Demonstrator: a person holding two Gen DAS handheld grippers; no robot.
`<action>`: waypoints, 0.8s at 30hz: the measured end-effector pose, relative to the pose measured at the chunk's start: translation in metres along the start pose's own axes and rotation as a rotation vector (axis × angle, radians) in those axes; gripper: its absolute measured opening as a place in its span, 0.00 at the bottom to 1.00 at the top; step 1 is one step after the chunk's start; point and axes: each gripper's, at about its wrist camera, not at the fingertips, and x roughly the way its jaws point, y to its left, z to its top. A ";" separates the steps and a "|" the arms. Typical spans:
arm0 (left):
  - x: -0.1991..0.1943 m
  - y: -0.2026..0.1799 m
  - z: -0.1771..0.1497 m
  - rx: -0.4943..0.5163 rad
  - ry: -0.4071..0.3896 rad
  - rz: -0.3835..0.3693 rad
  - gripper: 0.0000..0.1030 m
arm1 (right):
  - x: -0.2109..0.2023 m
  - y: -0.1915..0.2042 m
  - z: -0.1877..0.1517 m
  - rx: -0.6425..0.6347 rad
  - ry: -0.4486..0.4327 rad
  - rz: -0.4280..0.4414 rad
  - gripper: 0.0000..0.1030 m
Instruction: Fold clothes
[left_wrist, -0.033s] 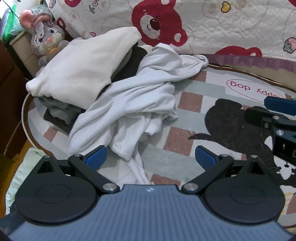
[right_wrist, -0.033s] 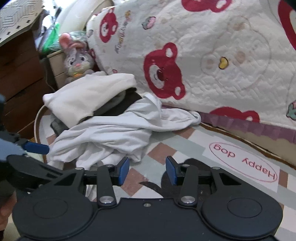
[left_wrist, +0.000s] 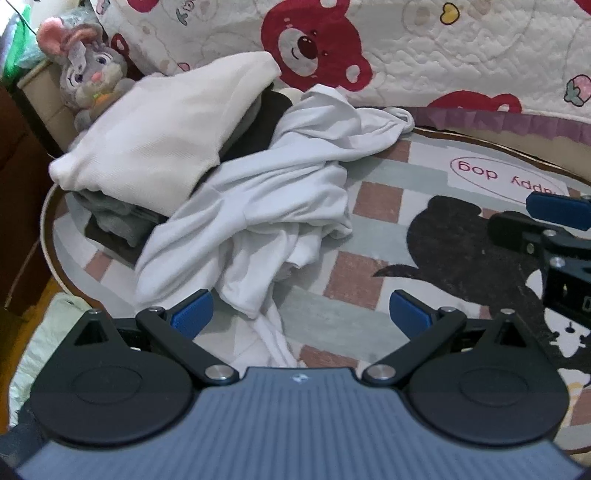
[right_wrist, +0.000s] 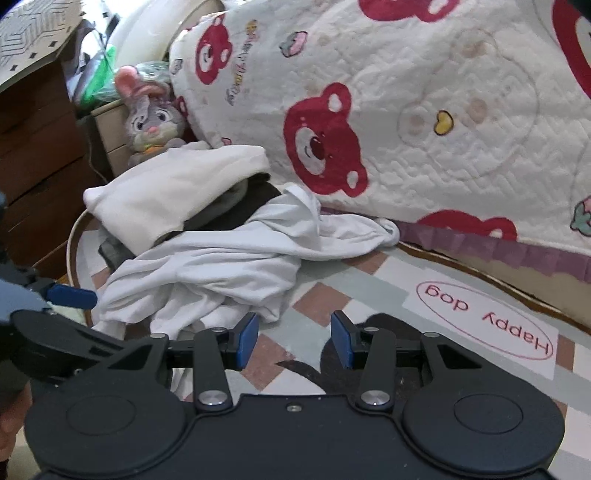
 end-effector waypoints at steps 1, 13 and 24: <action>0.001 0.001 0.000 -0.004 0.004 -0.007 1.00 | 0.000 0.000 0.000 -0.004 -0.003 -0.005 0.47; 0.008 -0.008 -0.011 -0.030 0.018 -0.047 0.98 | -0.002 0.002 -0.001 -0.050 -0.033 -0.061 0.50; 0.003 -0.024 -0.021 -0.022 0.015 -0.013 0.99 | 0.002 0.004 -0.005 -0.052 -0.028 -0.075 0.52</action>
